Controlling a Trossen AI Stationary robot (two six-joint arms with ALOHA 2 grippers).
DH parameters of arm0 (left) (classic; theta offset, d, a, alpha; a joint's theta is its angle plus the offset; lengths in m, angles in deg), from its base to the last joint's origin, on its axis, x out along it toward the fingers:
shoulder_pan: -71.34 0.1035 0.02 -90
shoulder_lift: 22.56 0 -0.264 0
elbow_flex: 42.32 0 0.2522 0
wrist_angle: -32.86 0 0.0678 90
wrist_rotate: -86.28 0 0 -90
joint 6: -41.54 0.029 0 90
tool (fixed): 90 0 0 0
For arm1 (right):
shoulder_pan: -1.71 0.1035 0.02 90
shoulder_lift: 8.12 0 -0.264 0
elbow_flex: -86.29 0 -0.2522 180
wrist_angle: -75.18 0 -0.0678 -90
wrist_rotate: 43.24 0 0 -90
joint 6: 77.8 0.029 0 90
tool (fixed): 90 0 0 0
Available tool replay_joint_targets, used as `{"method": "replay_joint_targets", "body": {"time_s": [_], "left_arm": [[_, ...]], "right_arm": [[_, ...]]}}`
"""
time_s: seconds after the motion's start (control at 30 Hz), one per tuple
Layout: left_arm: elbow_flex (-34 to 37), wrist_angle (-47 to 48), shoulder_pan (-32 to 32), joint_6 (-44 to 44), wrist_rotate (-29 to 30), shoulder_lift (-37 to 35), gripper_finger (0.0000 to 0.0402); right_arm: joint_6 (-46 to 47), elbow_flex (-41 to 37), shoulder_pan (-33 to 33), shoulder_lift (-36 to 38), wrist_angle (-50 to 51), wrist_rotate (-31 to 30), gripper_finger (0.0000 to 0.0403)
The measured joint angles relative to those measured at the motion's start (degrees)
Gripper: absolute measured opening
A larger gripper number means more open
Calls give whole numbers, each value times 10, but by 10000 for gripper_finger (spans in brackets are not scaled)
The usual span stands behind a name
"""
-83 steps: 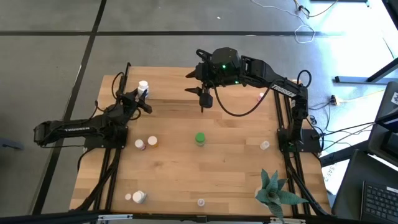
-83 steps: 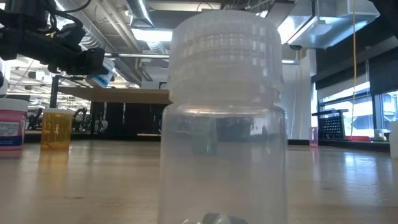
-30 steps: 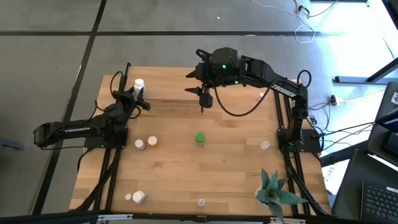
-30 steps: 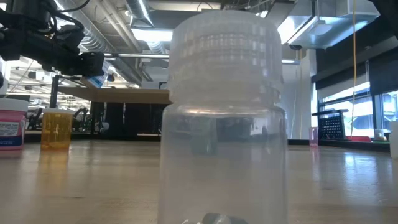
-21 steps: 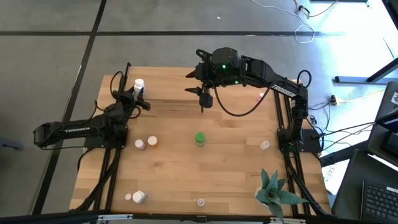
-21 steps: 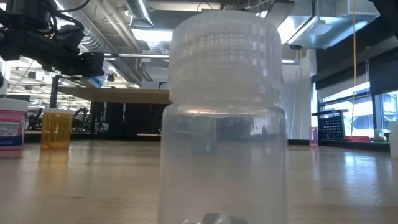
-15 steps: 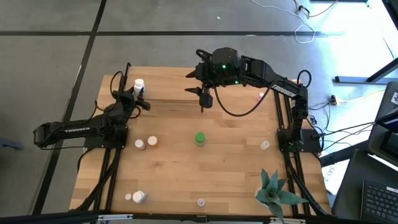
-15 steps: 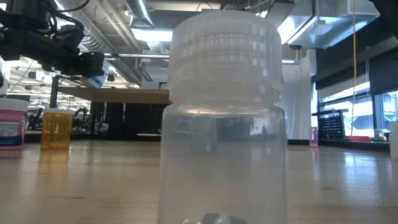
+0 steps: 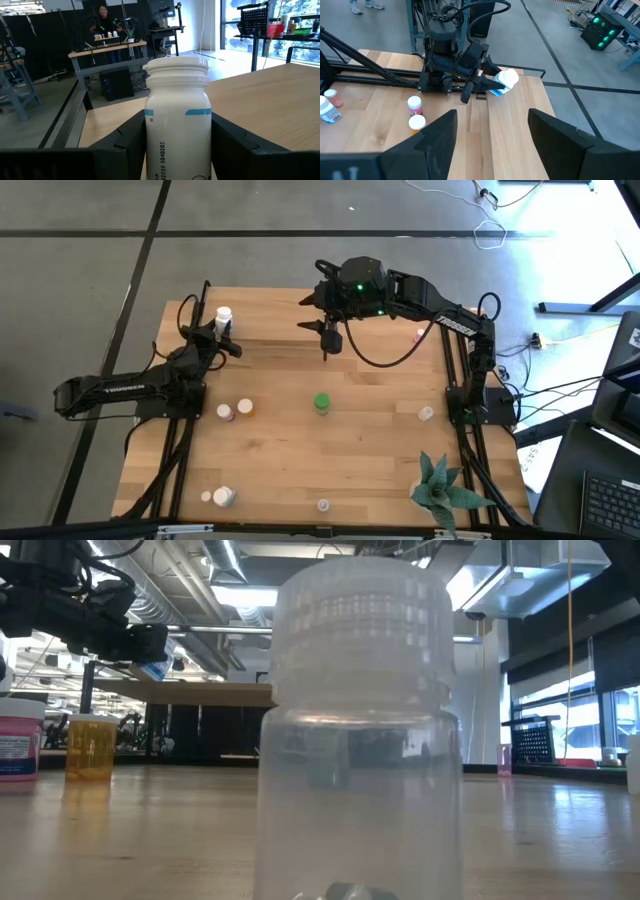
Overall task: Pick and place medicine bottles onto shelf by color
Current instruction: Put the top white pill bottle on the shelf
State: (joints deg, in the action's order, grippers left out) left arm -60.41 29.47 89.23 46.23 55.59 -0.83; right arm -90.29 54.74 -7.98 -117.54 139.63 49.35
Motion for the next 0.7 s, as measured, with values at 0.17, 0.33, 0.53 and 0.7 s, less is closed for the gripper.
{"method": "replay_joint_targets", "body": {"time_s": [0.17,0.33,0.53,0.7], "left_arm": [[0,0,0,0,0,0,170],[0,0,0,1,0,0,170],[0,0,0,4,0,0,170],[0,0,0,43,0,0,170]], "right_arm": [[0,0,0,0,0,0,246],[0,0,0,0,-1,0,245],[0,0,0,0,-1,0,245],[0,0,0,0,-1,0,245]]}}
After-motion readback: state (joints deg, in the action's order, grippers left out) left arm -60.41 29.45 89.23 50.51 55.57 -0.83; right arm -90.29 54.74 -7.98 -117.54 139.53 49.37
